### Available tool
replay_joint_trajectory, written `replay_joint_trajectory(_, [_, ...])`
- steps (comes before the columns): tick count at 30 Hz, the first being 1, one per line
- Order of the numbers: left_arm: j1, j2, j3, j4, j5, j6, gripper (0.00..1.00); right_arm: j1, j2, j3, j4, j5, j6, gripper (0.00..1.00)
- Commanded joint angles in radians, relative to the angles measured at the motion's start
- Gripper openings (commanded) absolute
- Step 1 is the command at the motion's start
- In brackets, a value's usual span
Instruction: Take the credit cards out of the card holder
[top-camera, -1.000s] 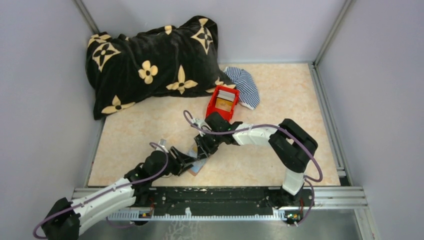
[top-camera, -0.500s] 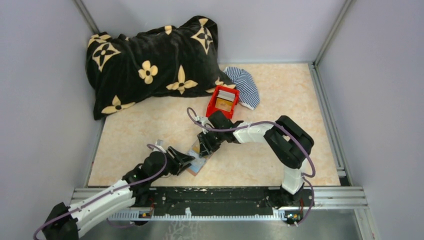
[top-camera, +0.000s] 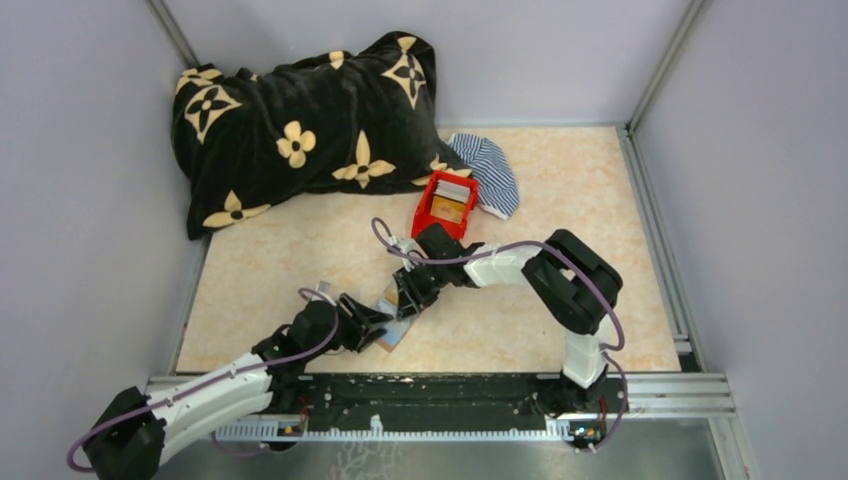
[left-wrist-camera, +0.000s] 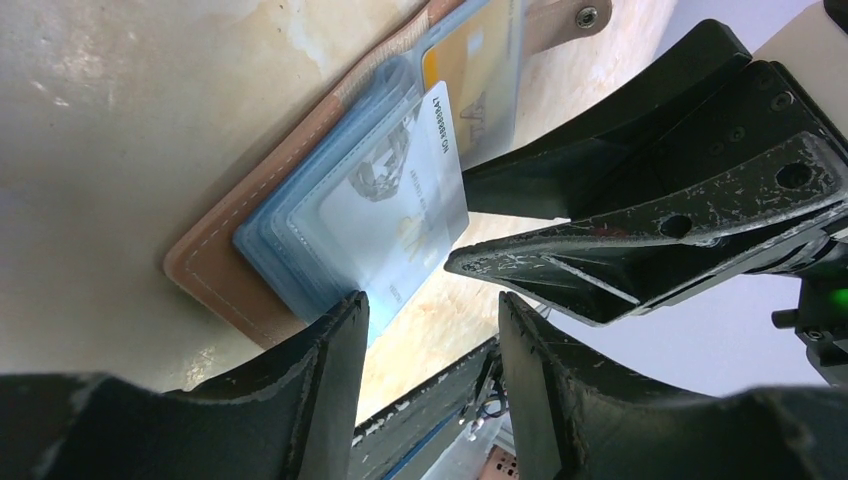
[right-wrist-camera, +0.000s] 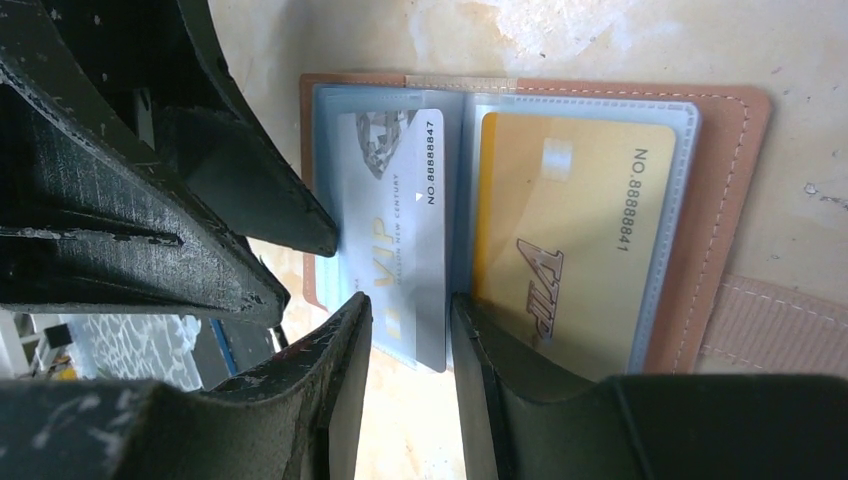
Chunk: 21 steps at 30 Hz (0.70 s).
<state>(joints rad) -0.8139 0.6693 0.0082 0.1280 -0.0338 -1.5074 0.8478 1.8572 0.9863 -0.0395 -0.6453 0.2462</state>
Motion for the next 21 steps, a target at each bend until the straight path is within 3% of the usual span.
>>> replay_joint_trajectory(1, [-0.004, -0.013, -0.112, 0.010, -0.022, -0.034, 0.57, 0.004, 0.021, 0.004, 0.019, -0.014, -0.013, 0.33])
replay_joint_trajectory(4, [-0.004, -0.032, -0.117, -0.003, -0.025, -0.037, 0.57, 0.004, 0.026, 0.008, 0.019, -0.016, -0.012, 0.21])
replay_joint_trajectory(7, [-0.003, -0.049, -0.117, -0.015, -0.029, -0.038, 0.57, 0.004, 0.024, 0.012, 0.021, -0.014, -0.009, 0.00])
replay_joint_trajectory(16, [-0.004, -0.081, -0.120, -0.055, -0.029, -0.040, 0.57, 0.001, 0.018, -0.002, 0.059, -0.041, 0.029, 0.00])
replay_joint_trajectory(19, [-0.004, -0.096, -0.122, -0.066, -0.024, -0.042, 0.57, -0.004, 0.013, -0.013, 0.072, -0.027, 0.039, 0.26])
replay_joint_trajectory(21, [-0.004, -0.106, -0.123, -0.078, -0.026, -0.043, 0.57, -0.010, 0.014, -0.017, 0.078, -0.039, 0.041, 0.30])
